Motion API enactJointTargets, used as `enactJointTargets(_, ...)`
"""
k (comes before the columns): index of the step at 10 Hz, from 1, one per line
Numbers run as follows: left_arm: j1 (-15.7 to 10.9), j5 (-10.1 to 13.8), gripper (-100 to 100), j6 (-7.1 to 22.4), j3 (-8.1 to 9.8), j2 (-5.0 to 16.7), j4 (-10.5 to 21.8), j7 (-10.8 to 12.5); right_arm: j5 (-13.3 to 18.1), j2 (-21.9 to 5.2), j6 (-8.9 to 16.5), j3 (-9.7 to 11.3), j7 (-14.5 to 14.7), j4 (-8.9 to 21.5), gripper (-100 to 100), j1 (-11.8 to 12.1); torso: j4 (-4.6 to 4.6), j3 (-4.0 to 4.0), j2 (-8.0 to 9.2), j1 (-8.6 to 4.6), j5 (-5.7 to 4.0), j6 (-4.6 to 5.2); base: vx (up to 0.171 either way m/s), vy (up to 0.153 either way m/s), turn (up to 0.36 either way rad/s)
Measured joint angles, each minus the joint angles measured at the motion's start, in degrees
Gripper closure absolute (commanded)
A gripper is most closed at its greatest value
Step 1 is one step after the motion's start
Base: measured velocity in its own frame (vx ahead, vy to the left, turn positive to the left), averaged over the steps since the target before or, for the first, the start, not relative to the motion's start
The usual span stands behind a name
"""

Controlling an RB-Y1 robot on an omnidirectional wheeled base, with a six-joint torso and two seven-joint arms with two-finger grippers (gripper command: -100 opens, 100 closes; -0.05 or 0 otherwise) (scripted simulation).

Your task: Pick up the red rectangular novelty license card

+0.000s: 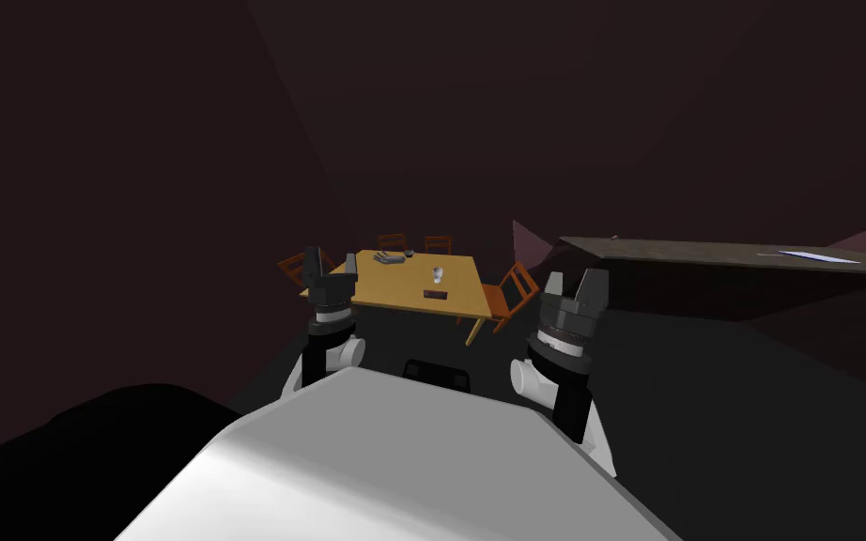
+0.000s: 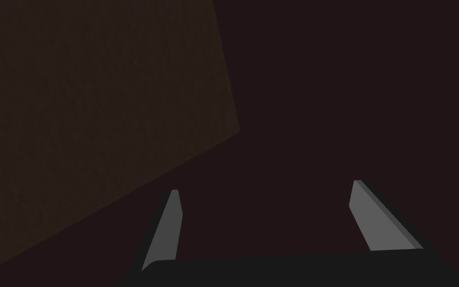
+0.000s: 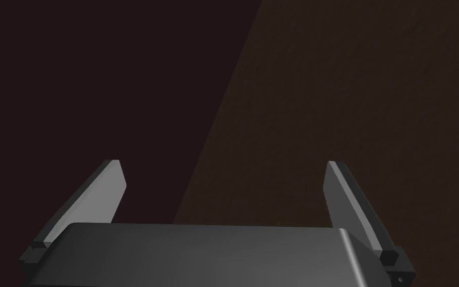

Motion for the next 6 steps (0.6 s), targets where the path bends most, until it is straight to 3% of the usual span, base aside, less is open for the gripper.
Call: enactJointTargets(6,-4.0,1.3,-100,5.3,0.12,6.9,3.3,-0.7,0.0,0.0,0.0,0.0,0.0,0.0,0,0.0,-0.01,-0.03,-0.05,-0.12,-0.03,0.00,0.010,-0.034,-0.073)
